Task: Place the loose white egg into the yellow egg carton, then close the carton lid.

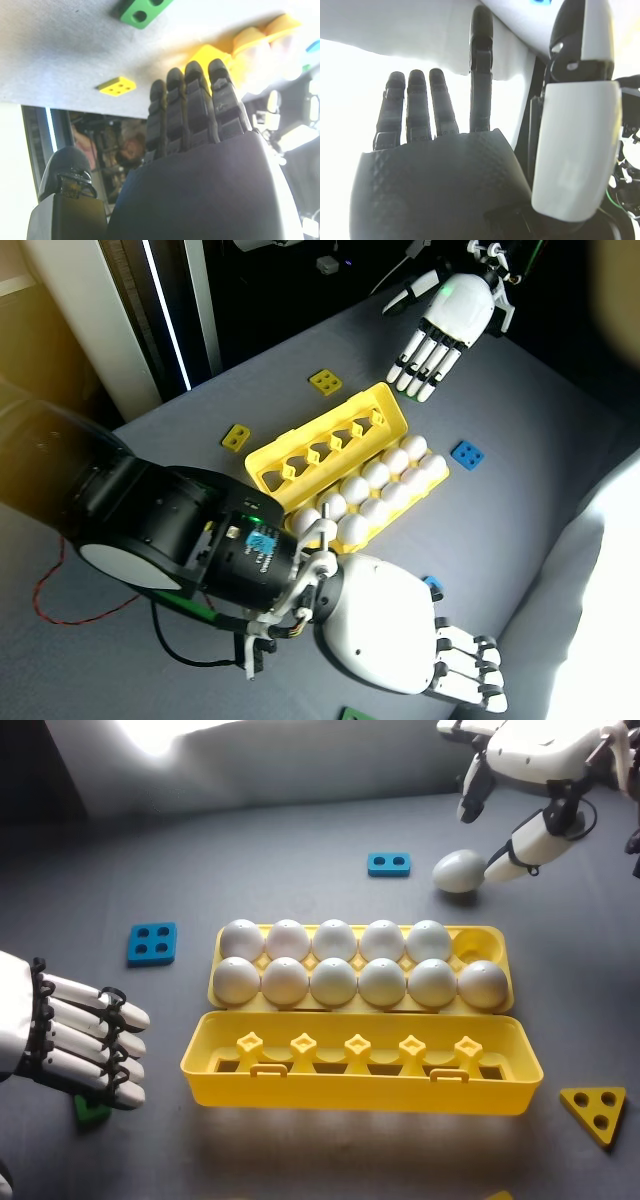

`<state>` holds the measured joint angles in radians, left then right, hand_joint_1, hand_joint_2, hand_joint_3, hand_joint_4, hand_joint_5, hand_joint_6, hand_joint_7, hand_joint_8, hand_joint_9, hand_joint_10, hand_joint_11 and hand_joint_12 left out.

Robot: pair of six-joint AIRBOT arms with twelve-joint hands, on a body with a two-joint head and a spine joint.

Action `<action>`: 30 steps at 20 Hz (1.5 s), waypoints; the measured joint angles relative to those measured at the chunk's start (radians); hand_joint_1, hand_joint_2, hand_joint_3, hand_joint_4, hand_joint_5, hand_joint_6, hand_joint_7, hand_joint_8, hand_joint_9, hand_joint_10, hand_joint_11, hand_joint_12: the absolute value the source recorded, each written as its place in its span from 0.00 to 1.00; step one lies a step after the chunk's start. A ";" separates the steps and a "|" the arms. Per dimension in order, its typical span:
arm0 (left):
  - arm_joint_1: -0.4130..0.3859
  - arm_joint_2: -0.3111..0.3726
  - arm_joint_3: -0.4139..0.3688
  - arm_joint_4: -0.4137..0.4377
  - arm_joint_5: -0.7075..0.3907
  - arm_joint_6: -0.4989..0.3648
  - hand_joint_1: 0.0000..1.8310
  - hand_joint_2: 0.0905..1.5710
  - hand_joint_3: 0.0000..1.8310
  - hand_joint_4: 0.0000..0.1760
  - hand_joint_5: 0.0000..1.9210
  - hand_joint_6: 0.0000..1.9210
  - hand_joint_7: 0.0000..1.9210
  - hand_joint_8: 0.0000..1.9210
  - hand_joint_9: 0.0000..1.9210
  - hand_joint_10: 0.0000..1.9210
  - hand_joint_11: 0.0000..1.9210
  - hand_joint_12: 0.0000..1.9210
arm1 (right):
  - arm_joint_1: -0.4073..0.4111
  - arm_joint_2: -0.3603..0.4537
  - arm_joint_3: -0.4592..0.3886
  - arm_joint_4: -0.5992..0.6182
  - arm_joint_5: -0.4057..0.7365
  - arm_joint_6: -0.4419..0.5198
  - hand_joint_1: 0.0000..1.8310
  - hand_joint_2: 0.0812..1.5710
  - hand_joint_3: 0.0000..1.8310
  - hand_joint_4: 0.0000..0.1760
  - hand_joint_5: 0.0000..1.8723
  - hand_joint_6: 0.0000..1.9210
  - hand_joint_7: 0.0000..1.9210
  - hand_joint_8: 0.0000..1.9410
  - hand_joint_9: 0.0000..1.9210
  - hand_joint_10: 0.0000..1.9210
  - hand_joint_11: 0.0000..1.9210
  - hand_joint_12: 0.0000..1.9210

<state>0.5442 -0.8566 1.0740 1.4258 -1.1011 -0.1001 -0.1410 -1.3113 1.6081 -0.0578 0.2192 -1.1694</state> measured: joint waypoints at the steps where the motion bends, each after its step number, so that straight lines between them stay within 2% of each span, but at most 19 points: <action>1: 0.000 0.000 0.000 -0.001 0.000 -0.001 0.00 0.68 0.00 0.00 0.15 0.00 0.16 0.00 0.11 0.00 0.00 0.12 | 0.000 -0.002 0.001 -0.005 -0.001 0.003 0.46 0.49 0.00 0.97 0.51 0.02 0.00 0.00 0.00 0.00 0.00 0.00; 2: 0.000 0.000 0.000 0.000 0.000 -0.005 0.00 0.68 0.00 0.00 0.15 0.00 0.16 0.00 0.12 0.00 0.00 0.13 | 0.000 -0.005 0.008 -0.060 -0.003 0.064 0.47 0.49 0.00 0.92 0.52 0.01 0.00 0.00 0.00 0.00 0.00 0.00; 3: 0.000 0.000 -0.001 0.000 0.000 -0.007 0.00 0.68 0.00 0.00 0.15 0.00 0.16 0.00 0.12 0.00 0.00 0.13 | 0.000 -0.006 0.013 -0.096 -0.002 0.091 0.47 0.49 0.00 0.92 0.52 0.01 0.00 0.00 0.00 0.00 0.00 0.00; 5: 0.001 0.000 -0.005 0.000 0.002 -0.010 0.00 0.68 0.00 0.00 0.14 0.00 0.15 0.00 0.11 0.00 0.00 0.15 | 0.000 -0.016 0.025 -0.132 -0.003 0.098 0.48 0.49 0.00 0.88 0.53 0.01 0.01 0.00 0.00 0.00 0.00 0.00; 6: 0.001 0.000 -0.012 -0.001 0.002 -0.011 0.00 0.68 0.00 0.00 0.13 0.00 0.14 0.00 0.11 0.00 0.00 0.13 | 0.000 -0.021 0.032 -0.143 -0.003 0.106 0.48 0.49 0.00 0.81 0.53 0.01 0.01 0.00 0.00 0.00 0.00 0.00; 8: 0.001 -0.002 -0.016 0.000 -0.002 -0.014 0.00 0.68 0.00 0.00 0.14 0.00 0.14 0.00 0.11 0.00 0.00 0.14 | 0.000 -0.033 0.055 -0.192 0.000 0.160 0.48 0.49 0.00 0.81 0.52 0.01 0.01 0.00 0.00 0.00 0.00 0.00; 11: 0.001 -0.002 -0.022 -0.005 0.006 -0.018 0.00 0.68 0.00 0.00 0.13 0.00 0.14 0.00 0.11 0.00 0.00 0.14 | -0.014 -0.040 0.075 -0.205 0.006 0.179 0.46 0.50 0.00 0.81 0.53 0.01 0.01 0.00 0.00 0.00 0.00 0.00; 13: 0.001 -0.002 -0.029 -0.005 0.005 -0.019 0.00 0.68 0.00 0.00 0.14 0.00 0.15 0.00 0.11 0.00 0.00 0.15 | -0.024 -0.040 0.075 -0.273 0.004 0.248 0.47 0.50 0.00 0.79 0.53 0.01 0.01 0.00 0.00 0.00 0.00 0.00; 15: 0.003 -0.002 -0.031 -0.010 0.004 -0.019 0.00 0.68 0.00 0.00 0.14 0.00 0.15 0.00 0.11 0.00 0.00 0.15 | -0.026 -0.040 0.075 -0.281 0.002 0.250 0.47 0.49 0.00 0.78 0.53 0.01 0.01 0.00 0.00 0.00 0.00 0.00; 16: 0.006 -0.002 -0.030 -0.014 0.006 -0.019 0.00 0.69 0.00 0.00 0.14 0.00 0.15 0.00 0.11 0.00 0.00 0.15 | -0.026 -0.040 0.075 -0.284 0.003 0.250 0.47 0.49 0.00 0.72 0.52 0.00 0.01 0.00 0.00 0.00 0.00 0.00; 19: 0.006 -0.002 -0.030 -0.007 0.008 -0.019 0.00 0.69 0.00 0.00 0.14 0.00 0.14 0.00 0.11 0.00 0.00 0.15 | -0.026 -0.041 0.075 -0.302 0.015 0.251 0.46 0.50 0.00 0.77 0.51 0.00 0.02 0.00 0.00 0.00 0.00 0.00; 20: 0.010 -0.002 -0.029 -0.010 0.008 -0.018 0.00 0.69 0.00 0.00 0.14 0.00 0.15 0.00 0.12 0.00 0.00 0.17 | -0.026 -0.043 0.075 -0.303 0.016 0.251 0.46 0.50 0.00 0.68 0.52 0.00 0.02 0.00 0.00 0.00 0.00 0.00; 22: 0.011 -0.008 -0.028 -0.009 0.010 -0.017 0.00 0.69 0.00 0.00 0.15 0.00 0.15 0.00 0.12 0.00 0.00 0.16 | -0.026 -0.047 0.075 -0.303 0.015 0.253 0.46 0.50 0.00 0.69 0.51 0.00 0.02 0.00 0.00 0.00 0.00 0.00; 24: 0.011 -0.010 -0.031 -0.006 0.012 -0.017 0.00 0.69 0.00 0.00 0.15 0.00 0.15 0.00 0.12 0.00 0.00 0.17 | -0.026 -0.050 0.075 -0.303 0.016 0.253 0.46 0.50 0.00 0.61 0.51 0.00 0.02 0.00 0.00 0.00 0.00 0.00; 25: 0.011 -0.010 -0.031 -0.010 0.011 -0.018 0.00 0.69 0.00 0.00 0.15 0.00 0.15 0.00 0.12 0.00 0.00 0.18 | -0.026 -0.052 0.075 -0.304 0.016 0.254 0.46 0.50 0.00 0.60 0.51 0.00 0.02 0.00 0.00 0.00 0.00 0.00; 26: 0.011 -0.010 -0.031 -0.011 0.012 -0.017 0.00 0.69 0.00 0.00 0.15 0.00 0.15 0.00 0.12 0.00 0.00 0.17 | -0.027 -0.053 0.075 -0.304 0.016 0.254 0.46 0.50 0.00 0.65 0.50 0.00 0.02 0.00 0.00 0.00 0.00 0.00; 29: 0.012 -0.010 -0.031 -0.008 0.014 -0.017 0.00 0.70 0.00 0.00 0.15 0.00 0.15 0.00 0.12 0.00 0.00 0.17 | -0.027 -0.054 0.075 -0.304 0.015 0.254 0.46 0.50 0.00 0.67 0.50 0.00 0.02 0.00 0.00 0.00 0.00 0.00; 30: 0.011 -0.010 -0.031 -0.008 0.015 -0.017 0.00 0.69 0.00 0.00 0.15 0.00 0.15 0.00 0.11 0.00 0.00 0.16 | -0.033 -0.055 0.075 -0.303 0.021 0.254 0.46 0.49 0.00 0.60 0.52 0.01 0.02 0.00 0.00 0.00 0.00 0.00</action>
<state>0.5556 -0.8665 1.0435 1.4174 -1.0863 -0.1173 -0.1741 -1.3659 1.6833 -0.3611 0.2405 -0.9154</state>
